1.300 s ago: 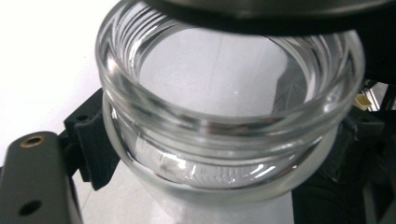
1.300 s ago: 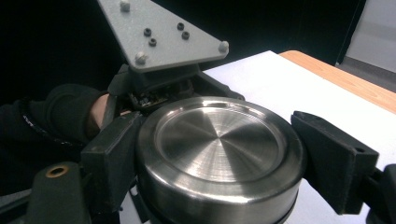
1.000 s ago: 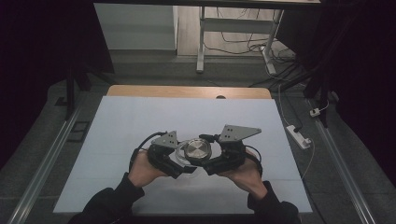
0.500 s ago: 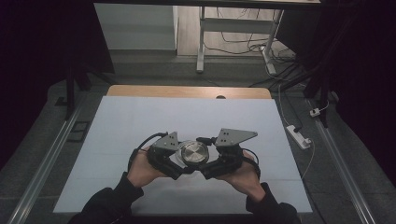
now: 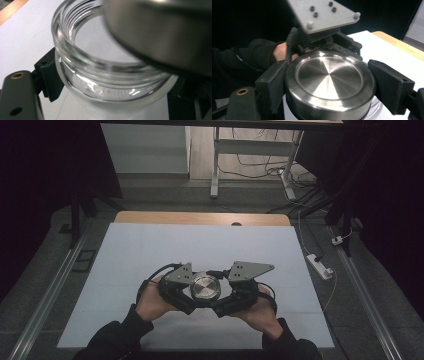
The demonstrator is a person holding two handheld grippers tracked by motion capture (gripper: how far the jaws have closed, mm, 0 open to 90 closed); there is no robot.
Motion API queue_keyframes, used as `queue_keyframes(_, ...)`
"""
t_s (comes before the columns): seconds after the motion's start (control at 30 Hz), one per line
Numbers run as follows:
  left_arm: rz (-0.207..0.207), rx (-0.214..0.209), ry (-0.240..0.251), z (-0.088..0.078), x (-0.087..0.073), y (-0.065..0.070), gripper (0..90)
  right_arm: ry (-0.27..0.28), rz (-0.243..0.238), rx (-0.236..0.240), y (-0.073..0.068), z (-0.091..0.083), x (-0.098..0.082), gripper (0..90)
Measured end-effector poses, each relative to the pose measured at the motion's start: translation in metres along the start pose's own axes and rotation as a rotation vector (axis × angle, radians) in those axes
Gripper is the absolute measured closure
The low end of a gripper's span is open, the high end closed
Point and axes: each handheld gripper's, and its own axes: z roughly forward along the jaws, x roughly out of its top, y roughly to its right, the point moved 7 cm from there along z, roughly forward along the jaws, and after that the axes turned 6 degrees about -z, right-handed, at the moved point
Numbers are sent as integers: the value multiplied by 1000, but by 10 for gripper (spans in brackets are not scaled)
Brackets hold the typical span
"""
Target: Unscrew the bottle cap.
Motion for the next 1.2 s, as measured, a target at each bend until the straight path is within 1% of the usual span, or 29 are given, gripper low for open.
queue_keyframes(0.07,-12,16,7,-2,0,-4,159,4,3,1,-1,0,0,186)
queue_keyframes(0.1,-22,18,14,-5,-1,-8,159,13,5,8,-3,-2,2,187)
queue_keyframes(0.13,-22,18,14,-5,-1,-8,159,13,5,10,-4,-2,2,187)
queue_keyframes(0.17,-38,22,22,-7,-1,-11,159,16,2,9,-6,-3,3,187)
queue_keyframes(0.23,-49,28,28,-9,-2,-15,159,20,-2,10,-8,-4,3,187)
queue_keyframes(0.27,-49,28,28,-9,-2,-15,159,20,-2,10,-8,-4,3,187)
queue_keyframes(0.3,-61,32,33,-10,-2,-16,159,22,-2,11,-9,-5,4,187)
queue_keyframes(0.43,-78,42,34,-9,-4,-22,159,24,-3,4,-9,-8,1,187)
queue_keyframes(0.5,-81,46,33,-9,-4,-23,159,22,-2,4,-9,-8,0,188)
queue_keyframes(0.67,-110,61,51,-9,-7,-32,159,16,-3,5,-10,-6,-3,189)
queue_keyframes(0.87,-124,75,62,-12,-7,-38,159,21,-5,3,-10,-6,-5,190)
queue_keyframes(0.93,-134,80,70,-13,-7,-42,159,22,-6,6,-11,-6,-6,190)
queue_keyframes(1.2,-148,96,84,-15,-4,-50,160,17,-10,10,-11,-5,-12,190)
